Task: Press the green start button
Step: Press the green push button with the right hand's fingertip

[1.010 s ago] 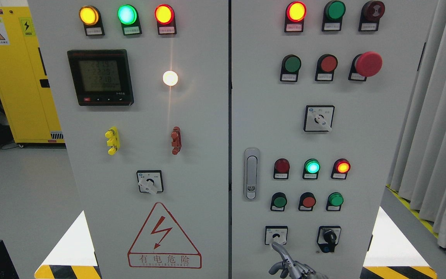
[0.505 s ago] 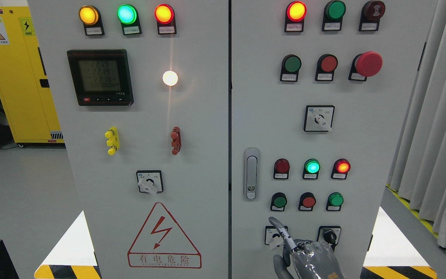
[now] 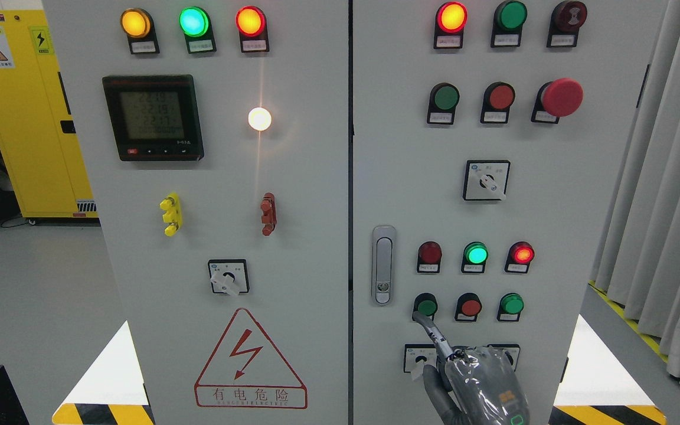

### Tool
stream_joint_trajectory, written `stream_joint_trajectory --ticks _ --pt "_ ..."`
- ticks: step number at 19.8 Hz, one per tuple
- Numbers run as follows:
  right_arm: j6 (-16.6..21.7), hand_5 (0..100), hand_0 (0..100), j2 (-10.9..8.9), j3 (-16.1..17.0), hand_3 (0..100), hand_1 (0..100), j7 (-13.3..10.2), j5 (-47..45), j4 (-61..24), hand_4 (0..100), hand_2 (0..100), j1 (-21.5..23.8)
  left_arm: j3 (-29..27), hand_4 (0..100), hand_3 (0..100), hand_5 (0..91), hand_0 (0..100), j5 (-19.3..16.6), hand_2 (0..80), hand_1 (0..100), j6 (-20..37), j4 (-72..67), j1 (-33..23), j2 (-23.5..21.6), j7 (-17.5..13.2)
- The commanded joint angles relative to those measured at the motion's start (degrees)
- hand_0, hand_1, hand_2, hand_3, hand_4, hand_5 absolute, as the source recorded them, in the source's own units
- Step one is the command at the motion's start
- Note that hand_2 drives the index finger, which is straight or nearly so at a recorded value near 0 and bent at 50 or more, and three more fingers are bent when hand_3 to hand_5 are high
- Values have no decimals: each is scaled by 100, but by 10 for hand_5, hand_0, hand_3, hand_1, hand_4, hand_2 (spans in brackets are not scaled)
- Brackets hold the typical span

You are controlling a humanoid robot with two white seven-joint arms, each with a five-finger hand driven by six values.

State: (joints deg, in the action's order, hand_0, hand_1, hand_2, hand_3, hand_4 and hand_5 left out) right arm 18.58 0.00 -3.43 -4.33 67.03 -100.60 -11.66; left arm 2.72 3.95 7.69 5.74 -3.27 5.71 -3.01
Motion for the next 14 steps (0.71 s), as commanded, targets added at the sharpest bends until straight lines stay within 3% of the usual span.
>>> stream_joint_trajectory --ticks 1,14 --pt "-39 1000 851 -71 106 934 974 2 -23 313 996 0 -109 0 0 0 0 120 0 0 556 -4 -3 2 0 2" --pt "-109 1000 903 -71 141 922 980 108 -85 462 992 0 -144 0 0 0 0 120 0 0 556 -4 -3 2 0 2"
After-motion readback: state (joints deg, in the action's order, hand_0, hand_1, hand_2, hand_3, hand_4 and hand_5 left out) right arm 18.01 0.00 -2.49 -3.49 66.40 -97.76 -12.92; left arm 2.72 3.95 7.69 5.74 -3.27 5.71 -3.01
